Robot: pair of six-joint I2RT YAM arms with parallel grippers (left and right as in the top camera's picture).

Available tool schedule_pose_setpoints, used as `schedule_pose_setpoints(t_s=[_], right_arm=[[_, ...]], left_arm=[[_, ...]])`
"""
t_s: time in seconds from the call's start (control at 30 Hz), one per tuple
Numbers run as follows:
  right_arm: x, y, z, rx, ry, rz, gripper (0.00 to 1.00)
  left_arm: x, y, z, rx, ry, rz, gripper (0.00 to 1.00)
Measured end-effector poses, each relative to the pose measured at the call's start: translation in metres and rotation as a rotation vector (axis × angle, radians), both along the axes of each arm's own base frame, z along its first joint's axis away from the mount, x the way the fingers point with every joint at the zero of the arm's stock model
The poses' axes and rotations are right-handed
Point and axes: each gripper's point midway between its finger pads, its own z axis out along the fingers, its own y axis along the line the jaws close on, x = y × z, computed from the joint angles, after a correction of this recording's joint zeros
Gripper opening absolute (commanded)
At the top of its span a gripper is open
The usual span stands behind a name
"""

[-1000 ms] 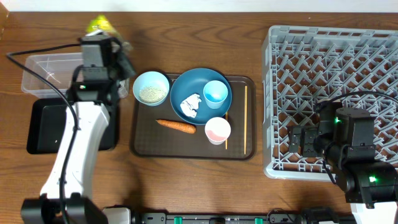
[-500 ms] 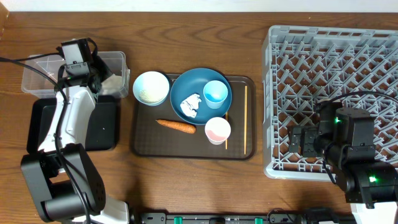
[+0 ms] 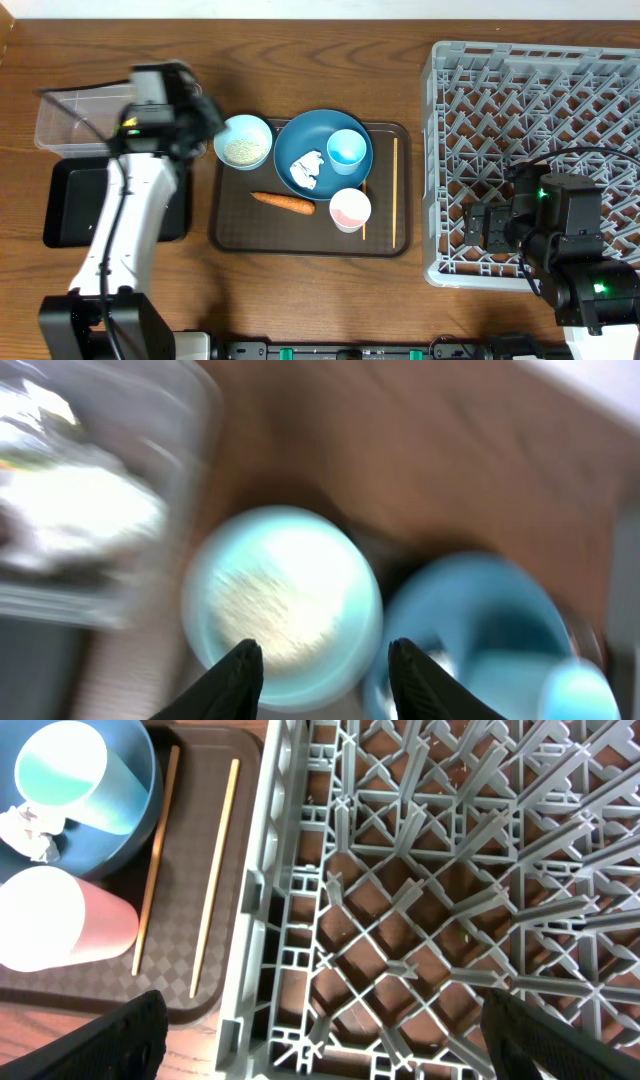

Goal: Sort waste into correct bins and load items into the dishwasher rack
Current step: 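Move the wrapper left and release it into the clear bin, then reach left gripper into the blue plate and grasp the crumpled tissue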

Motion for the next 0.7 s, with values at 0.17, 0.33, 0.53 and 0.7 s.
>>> schedule_pose_setpoints(t_s=[0.17, 0.33, 0.53, 0.7], right_arm=[[0.000, 0.000, 0.000, 0.000, 0.000, 0.000, 0.99], [-0.001, 0.000, -0.001, -0.001, 0.003, 0.000, 0.99], [-0.001, 0.000, -0.001, -0.001, 0.004, 0.000, 0.99], [-0.001, 0.000, -0.001, -0.001, 0.005, 0.000, 0.99]], left_arm=[[-0.013, -0.062, -0.019, -0.015, 0.064, -0.157, 0.44], [-0.025, -0.104, -0.046, -0.006, 0.135, -0.266, 0.44], [-0.033, -0.122, -0.080, 0.009, 0.223, -0.312, 0.44], [-0.039, -0.127, -0.106, 0.023, 0.291, -0.327, 0.44]])
